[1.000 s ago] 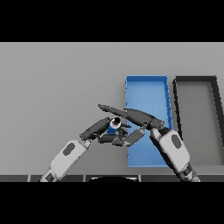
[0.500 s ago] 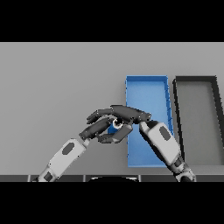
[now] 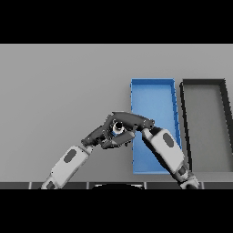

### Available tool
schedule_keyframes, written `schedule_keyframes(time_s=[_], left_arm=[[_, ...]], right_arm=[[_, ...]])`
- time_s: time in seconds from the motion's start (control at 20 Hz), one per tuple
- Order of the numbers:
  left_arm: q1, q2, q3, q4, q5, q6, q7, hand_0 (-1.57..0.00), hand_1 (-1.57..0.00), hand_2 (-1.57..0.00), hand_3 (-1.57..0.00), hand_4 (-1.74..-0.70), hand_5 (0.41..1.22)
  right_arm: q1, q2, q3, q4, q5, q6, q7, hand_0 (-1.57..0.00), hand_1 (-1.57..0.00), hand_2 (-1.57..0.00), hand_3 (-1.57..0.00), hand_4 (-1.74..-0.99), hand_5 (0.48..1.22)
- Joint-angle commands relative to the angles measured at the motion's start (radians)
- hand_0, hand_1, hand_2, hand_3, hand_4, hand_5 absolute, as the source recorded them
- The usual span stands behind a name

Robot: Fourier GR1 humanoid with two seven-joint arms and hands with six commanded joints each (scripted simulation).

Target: Pick up the blue pipe and place it into the blue bin.

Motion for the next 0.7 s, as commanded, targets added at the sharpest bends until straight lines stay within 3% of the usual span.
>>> schedule_keyframes(time_s=[0.0, 0.15, 0.2, 0.25, 0.35, 0.5, 0.65], left_arm=[[-0.003, 0.006, -0.008, 0.006, -0.021, 0.006, -0.015, -1.48, -1.45, -1.47, -0.55, -1.73, 1.216], [-0.012, 0.024, -0.018, 0.003, -0.032, 0.014, -0.027, -1.50, -1.36, -1.52, -0.51, -1.73, 1.219], [-0.016, 0.022, -0.022, 0.009, -0.038, 0.009, -0.027, -1.43, -1.22, -1.35, -0.53, -1.64, 1.219], [-0.022, 0.032, -0.022, 0.013, -0.044, -0.006, -0.035, -1.41, -1.19, -1.24, -0.52, -1.54, 1.219], [-0.025, 0.039, -0.025, 0.009, -0.050, -0.030, -0.013, -0.98, -0.80, -0.82, -0.33, -1.34, 1.220], [-0.031, 0.048, -0.013, 0.023, -0.072, -0.089, -0.020, -0.50, -0.41, -0.42, -0.17, -1.11, 1.184], [-0.028, 0.050, -0.011, 0.020, -0.112, -0.083, -0.053, -0.26, -0.21, -0.21, -0.09, -0.95, 0.964]], right_arm=[[0.013, 0.009, 0.007, -0.011, 0.026, 0.008, -0.021, -1.48, -1.48, -1.48, -1.45, -1.465, 1.086], [0.028, 0.027, -0.005, -0.026, -0.001, 0.017, 0.024, -1.52, -1.52, -1.52, -1.51, -1.473, 1.152], [0.037, 0.035, -0.008, -0.025, -0.011, 0.026, 0.026, -1.53, -1.53, -1.53, -1.52, -1.474, 1.166], [0.037, 0.042, -0.012, -0.028, 0.001, 0.030, 0.031, -1.54, -1.54, -1.54, -1.53, -1.477, 1.177], [0.031, 0.057, -0.025, -0.025, 0.024, 0.046, 0.041, -1.55, -1.55, -1.55, -1.54, -1.480, 1.193], [0.059, 0.072, -0.041, -0.043, 0.028, 0.060, 0.039, -1.56, -1.56, -1.56, -1.56, -1.482, 1.206], [0.054, 0.104, -0.058, -0.047, 0.024, 0.063, 0.080, -1.57, -1.57, -1.57, -1.56, -1.484, 1.214]])
